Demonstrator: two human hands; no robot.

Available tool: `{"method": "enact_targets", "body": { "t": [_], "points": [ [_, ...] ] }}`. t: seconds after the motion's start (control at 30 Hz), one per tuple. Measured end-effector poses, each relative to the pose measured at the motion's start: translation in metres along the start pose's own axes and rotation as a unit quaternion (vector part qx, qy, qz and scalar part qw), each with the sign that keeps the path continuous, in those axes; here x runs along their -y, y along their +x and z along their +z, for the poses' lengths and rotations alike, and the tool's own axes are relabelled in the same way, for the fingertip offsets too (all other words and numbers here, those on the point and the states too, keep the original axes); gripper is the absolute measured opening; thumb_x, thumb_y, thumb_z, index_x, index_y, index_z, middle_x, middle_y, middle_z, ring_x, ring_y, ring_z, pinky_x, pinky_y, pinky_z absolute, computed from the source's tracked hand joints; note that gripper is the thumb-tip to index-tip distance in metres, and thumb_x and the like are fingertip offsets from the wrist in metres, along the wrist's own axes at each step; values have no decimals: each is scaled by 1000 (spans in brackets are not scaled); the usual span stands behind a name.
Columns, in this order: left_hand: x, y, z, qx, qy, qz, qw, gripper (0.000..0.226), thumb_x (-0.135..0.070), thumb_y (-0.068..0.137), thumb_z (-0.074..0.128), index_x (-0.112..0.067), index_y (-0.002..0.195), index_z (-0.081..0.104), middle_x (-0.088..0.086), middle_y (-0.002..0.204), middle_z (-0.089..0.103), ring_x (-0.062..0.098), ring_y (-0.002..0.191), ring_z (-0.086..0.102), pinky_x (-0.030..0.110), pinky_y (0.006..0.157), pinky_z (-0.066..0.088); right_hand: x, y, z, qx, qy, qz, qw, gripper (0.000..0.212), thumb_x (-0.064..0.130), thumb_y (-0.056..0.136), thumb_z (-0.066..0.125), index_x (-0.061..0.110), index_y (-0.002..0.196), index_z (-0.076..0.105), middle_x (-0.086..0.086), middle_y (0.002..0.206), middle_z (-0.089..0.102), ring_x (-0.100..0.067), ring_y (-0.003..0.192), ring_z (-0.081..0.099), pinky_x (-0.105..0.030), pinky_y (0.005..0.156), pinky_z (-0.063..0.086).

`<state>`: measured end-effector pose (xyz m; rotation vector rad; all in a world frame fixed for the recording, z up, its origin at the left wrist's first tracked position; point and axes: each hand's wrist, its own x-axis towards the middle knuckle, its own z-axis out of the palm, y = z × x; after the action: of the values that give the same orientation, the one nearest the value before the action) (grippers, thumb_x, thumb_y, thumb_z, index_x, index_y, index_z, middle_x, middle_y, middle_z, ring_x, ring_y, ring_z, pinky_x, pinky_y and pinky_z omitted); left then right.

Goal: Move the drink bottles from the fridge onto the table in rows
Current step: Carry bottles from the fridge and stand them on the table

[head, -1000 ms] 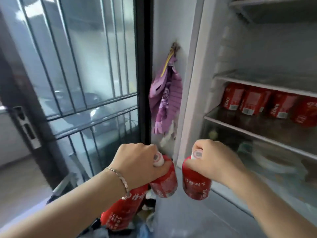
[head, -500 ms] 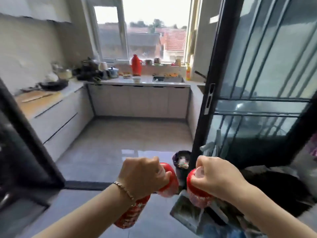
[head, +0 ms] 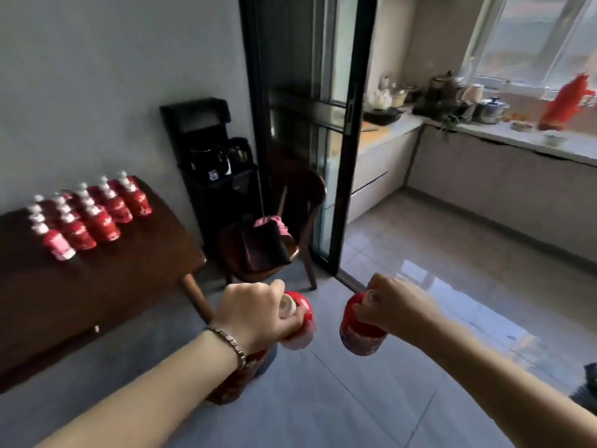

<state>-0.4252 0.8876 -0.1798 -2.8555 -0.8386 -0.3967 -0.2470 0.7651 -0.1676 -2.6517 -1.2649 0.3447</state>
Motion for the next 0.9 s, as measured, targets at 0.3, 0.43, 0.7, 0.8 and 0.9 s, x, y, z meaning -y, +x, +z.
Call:
{"method": "enact_targets", "body": {
  "t": [0.3,0.43,0.7,0.8,0.9],
  "points": [
    [208,-21,45,101,62,-238,964,44,-68,81,33,-24,78,35,2,93,69,23,92,64,30,64,35,187,140,77,64,-14,-186,980,23,42,86,54,20,79,53,8,65,50,-13,56,52,-20,45,33],
    [275,-17,52,124,63,-315,939,42,-69,82,30,-26,80,33,-3,86,66,19,79,63,26,58,35,257,203,97,92,-37,-262,960,32,46,81,56,20,101,56,8,79,52,-16,73,57,-23,55,41],
    [394,-5,67,125,68,-427,893,47,-72,80,30,-25,86,36,-10,71,48,10,59,47,18,41,23,386,307,123,152,-59,-347,924,41,51,80,59,21,106,50,7,91,56,-14,79,55,-23,58,41],
    [443,3,82,140,51,-442,885,45,-73,79,32,-28,82,34,-11,68,48,10,57,48,18,41,26,426,339,143,160,-49,-330,929,40,50,82,59,21,108,50,6,95,56,-15,83,57,-24,64,44],
    [494,12,103,163,23,-427,889,45,-73,78,34,-28,81,33,-11,70,49,9,59,48,19,43,29,460,370,169,163,-37,-299,939,38,49,83,58,22,108,50,5,95,56,-13,80,56,-24,62,45]
  ]
}}
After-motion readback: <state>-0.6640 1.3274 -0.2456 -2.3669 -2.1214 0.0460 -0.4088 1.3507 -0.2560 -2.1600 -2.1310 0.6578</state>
